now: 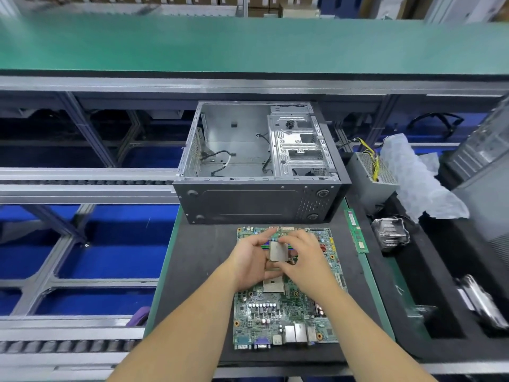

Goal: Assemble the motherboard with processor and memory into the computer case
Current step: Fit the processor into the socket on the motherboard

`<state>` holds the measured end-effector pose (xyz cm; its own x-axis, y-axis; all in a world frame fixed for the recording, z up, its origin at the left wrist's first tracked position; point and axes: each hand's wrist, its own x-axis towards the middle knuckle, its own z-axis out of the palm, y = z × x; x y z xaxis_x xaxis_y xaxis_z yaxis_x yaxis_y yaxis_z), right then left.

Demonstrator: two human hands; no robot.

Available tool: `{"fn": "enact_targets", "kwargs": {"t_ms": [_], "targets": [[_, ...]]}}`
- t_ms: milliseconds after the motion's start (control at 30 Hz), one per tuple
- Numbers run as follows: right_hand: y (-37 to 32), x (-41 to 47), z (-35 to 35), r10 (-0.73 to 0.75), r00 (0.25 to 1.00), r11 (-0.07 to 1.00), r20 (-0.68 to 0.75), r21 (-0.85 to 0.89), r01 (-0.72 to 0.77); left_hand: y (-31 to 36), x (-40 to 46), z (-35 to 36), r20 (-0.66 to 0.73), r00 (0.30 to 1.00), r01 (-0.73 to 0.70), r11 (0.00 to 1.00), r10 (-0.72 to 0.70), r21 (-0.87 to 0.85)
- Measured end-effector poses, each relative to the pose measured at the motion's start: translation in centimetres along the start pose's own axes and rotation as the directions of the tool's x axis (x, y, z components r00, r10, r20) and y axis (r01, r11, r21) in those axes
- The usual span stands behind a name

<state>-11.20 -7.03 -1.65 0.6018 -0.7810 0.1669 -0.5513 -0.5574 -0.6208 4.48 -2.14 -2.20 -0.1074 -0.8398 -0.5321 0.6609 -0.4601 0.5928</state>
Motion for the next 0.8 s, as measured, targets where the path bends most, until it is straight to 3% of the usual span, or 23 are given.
{"fn": "enact_targets", "kwargs": {"t_ms": [200,467,567,800], "targets": [[0.0,-0.2,-0.1,0.001,1.0,1.0,0.028,-0.028,0.0,0.4,0.2,0.0,-0.206,0.969,-0.122,0.988,0.138,0.092],[0.0,-0.2,-0.3,0.003,0.989,0.997,0.145,0.07,-0.013,-0.2,0.1,0.4,-0.162,0.987,0.048,0.98,-0.016,0.195],[0.1,-0.1,-0.3,0.02,0.98,0.997,0.199,0.071,-0.034,-0.4,0.3,0.3,-0.158,0.986,0.08,0.983,-0.054,0.164],[0.1,-0.3,0.1,0.023,0.99,0.998,0.143,0.061,-0.032,0.2,0.4,1.3,-0.12,0.989,0.084,0.996,-0.082,0.009]]}}
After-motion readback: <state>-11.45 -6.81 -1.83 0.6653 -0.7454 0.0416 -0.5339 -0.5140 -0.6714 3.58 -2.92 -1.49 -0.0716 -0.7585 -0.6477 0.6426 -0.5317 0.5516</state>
